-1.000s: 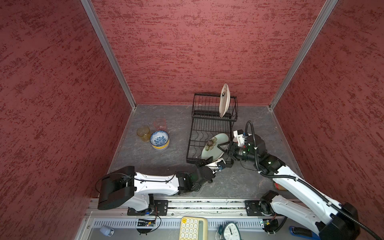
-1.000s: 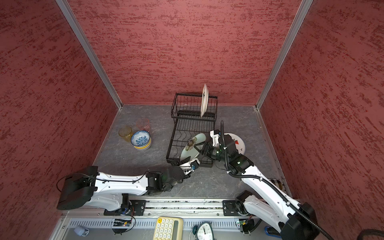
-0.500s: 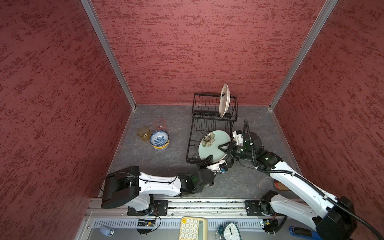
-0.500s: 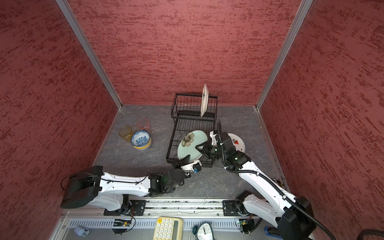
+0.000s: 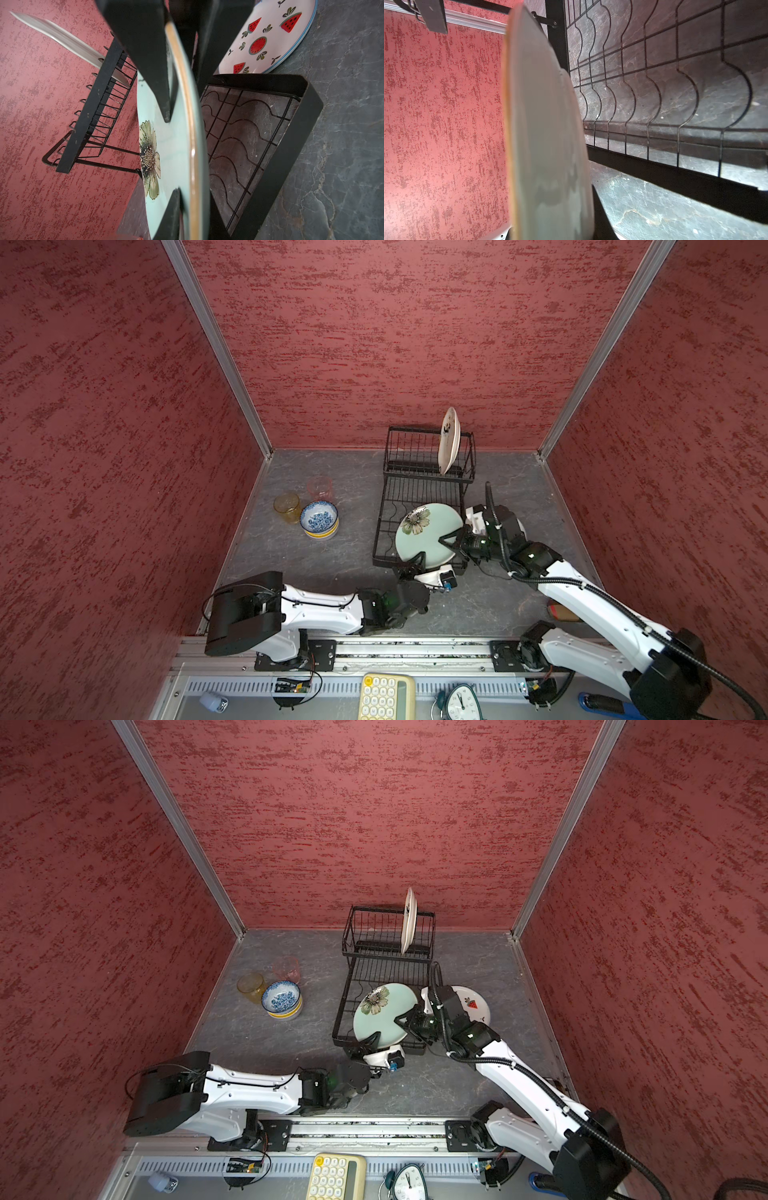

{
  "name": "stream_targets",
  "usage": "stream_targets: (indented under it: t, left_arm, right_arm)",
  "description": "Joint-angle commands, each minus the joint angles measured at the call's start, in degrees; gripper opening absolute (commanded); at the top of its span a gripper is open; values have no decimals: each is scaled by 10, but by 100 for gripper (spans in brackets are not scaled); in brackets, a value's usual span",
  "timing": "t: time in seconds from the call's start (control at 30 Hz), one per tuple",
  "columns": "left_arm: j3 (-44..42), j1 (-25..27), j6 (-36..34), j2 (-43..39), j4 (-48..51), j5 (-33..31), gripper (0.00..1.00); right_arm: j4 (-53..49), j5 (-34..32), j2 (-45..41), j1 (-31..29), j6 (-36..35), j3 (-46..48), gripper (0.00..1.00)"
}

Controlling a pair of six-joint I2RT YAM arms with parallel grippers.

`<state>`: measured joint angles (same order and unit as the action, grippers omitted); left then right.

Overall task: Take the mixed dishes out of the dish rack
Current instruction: 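Open the left gripper off the pale green plate while the right gripper holds it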

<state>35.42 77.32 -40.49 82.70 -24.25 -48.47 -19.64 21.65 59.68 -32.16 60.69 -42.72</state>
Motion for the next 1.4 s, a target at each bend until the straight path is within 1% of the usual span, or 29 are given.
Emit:
stream_targets:
  t: [0.0, 0.07, 0.13, 0.27, 0.3, 0.37, 0.4, 0.5, 0.53, 0.57, 0.87, 1.07, 1.37]
  left_arm:
    - [2, -1, 74, -14, -109, -5, 21]
    - [0, -1, 74, -14, -114, -8, 24]
    - [-1, 0, 74, -15, -115, -10, 29]
    - [-6, 0, 77, -19, -115, -12, 31]
    - [-7, 0, 80, -20, -115, -10, 36]
    - [-7, 0, 82, -20, -115, -11, 54]
    - [-8, -1, 84, -20, -115, -11, 61]
    - [-7, 0, 82, -14, -121, -18, 76]
    - [-7, 0, 81, -11, -123, -21, 93]
    - [-7, 0, 81, -9, -126, -23, 100]
    - [-12, 3, 89, -10, -132, -27, 100]
    - [-19, 3, 114, -32, -126, -19, 99]
    - [-34, -4, 166, -74, -101, 10, 100]
  right_arm:
    - [77, -1, -14, -1, -38, -32, 0]
    - [79, -4, -14, 0, -38, -33, 0]
    - [81, -7, -15, 0, -36, -32, 0]
    - [88, -9, -16, 1, -32, -32, 0]
    - [90, -8, -15, 1, -32, -32, 0]
    - [93, -8, -15, 1, -30, -34, 0]
    - [94, -8, -14, 1, -29, -34, 0]
    - [107, -6, -13, 2, -23, -34, 0]
    - [111, -4, -13, 2, -21, -35, 0]
    - [115, -4, -13, 2, -20, -34, 0]
    - [115, -13, -15, 6, -19, -37, 0]
    - [108, -23, -15, 9, -19, -38, 0]
    - [92, -44, -29, 22, -16, -21, 0]
